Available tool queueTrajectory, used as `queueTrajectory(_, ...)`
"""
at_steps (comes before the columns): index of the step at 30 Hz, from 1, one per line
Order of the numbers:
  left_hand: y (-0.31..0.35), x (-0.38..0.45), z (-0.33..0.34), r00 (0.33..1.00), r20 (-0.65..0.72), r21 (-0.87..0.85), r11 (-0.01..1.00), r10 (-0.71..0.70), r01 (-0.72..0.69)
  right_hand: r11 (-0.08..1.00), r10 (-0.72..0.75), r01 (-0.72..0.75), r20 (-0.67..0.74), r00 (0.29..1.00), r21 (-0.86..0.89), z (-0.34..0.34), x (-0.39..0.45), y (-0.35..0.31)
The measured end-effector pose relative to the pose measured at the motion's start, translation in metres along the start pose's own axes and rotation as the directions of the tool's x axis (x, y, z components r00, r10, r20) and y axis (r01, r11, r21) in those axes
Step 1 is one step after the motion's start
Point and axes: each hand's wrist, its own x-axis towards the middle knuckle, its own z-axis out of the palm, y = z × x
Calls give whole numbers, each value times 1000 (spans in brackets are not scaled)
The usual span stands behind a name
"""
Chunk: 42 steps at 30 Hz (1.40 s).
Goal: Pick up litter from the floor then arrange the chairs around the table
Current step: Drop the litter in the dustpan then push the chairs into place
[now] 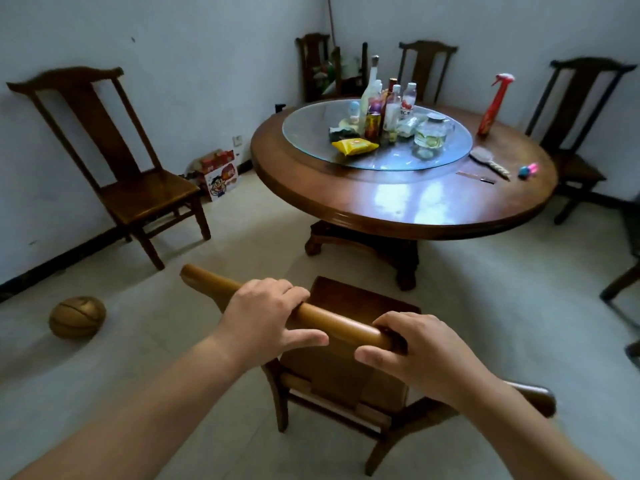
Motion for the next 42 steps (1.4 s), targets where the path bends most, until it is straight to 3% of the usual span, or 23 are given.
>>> queueTrajectory(4, -12, 15, 10, 992, 26, -46, 991, 123, -122, 999, -18, 15, 81, 997, 35, 3, 14, 2)
queueTrajectory(11, -24, 20, 23, 970, -95, -62, 971, 225, -232, 999, -36, 36, 106, 994, 1, 6, 28, -1)
queueTrajectory(15, -29, 21, 26, 956, -72, -73, 954, 285, -290, 999, 12, -10, 50, 999, -33, 10, 24, -5)
queueTrajectory(23, -35, 21, 36, 892, -243, -60, 912, 381, -406, 978, 134, -152, -130, 982, -140, 25, 15, -14)
queueTrajectory(30, -34, 37, 41, 849, -303, -51, 882, 432, -468, 966, 171, -209, -231, 958, -153, 23, 19, -7)
queueTrajectory(42, -39, 108, 42, 866, -287, -28, 900, 410, -435, 948, 219, -281, -336, 916, -147, -1, 73, 30)
